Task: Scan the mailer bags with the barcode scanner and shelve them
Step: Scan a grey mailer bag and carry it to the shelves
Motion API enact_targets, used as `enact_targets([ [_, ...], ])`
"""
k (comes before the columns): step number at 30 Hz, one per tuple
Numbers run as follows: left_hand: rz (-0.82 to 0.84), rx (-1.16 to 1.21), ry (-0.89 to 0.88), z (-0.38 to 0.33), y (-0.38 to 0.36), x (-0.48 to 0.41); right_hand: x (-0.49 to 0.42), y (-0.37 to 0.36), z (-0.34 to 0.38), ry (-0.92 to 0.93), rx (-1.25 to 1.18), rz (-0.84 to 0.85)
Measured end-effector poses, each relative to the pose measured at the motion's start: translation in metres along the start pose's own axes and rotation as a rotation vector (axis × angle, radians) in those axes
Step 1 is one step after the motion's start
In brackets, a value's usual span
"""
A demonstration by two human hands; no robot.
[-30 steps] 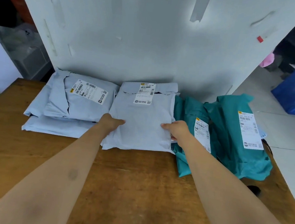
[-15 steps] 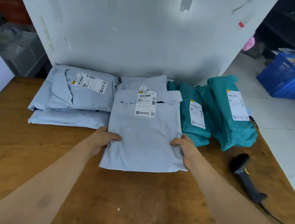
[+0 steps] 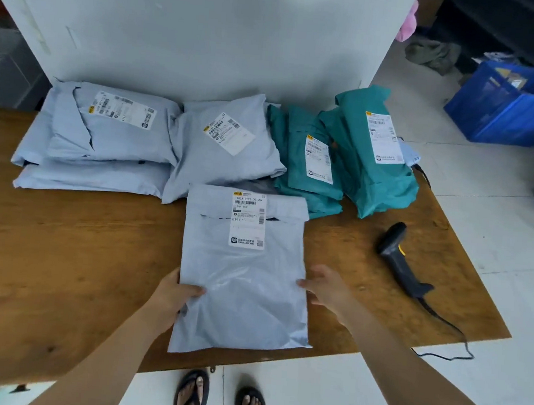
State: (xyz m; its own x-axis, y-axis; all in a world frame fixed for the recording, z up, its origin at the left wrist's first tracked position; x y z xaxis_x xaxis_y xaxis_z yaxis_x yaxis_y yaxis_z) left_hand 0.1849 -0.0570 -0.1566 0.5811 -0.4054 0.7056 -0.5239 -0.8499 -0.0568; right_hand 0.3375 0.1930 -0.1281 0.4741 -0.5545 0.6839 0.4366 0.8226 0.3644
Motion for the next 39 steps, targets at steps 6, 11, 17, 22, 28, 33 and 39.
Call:
enact_targets([
  [6,-0.163,0.087,-0.032,0.013,-0.018,0.0,-0.016,0.111,-0.009,0.207,0.586,-0.477],
  [11,-0.252,0.075,-0.06,0.023,-0.023,-0.007,-0.049,0.147,-0.02,0.073,0.632,-0.55],
  [17,-0.267,0.038,-0.079,0.026,-0.025,-0.006,-0.074,0.156,-0.039,-0.046,0.648,-0.519],
  [22,-0.183,0.023,-0.003,0.029,-0.029,0.006,-0.056,0.141,-0.035,0.09,0.601,-0.319],
  [28,-0.141,0.005,0.033,0.027,-0.04,0.011,0.009,0.071,0.001,0.143,0.07,-0.023],
  [33,-0.1,0.039,0.056,0.022,-0.036,0.011,0.054,0.026,0.039,0.18,-0.148,0.171],
  [39,-0.1,0.042,0.031,0.024,-0.036,0.01,0.083,-0.013,0.063,0.099,-0.385,0.32],
])
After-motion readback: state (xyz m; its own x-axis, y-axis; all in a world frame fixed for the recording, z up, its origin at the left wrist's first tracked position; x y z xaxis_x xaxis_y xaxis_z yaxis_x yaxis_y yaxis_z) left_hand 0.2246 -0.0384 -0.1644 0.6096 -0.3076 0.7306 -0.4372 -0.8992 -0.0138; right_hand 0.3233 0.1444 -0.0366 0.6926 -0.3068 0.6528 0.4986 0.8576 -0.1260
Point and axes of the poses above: each hand's wrist, its own x-axis away from the middle knuckle, its own y-axis out of the back of the hand, z = x × y, the point moved 3 cm from there along -x, towards the middle knuckle, and after that the axes turned 1 degree about z, right-handed, at the moved point
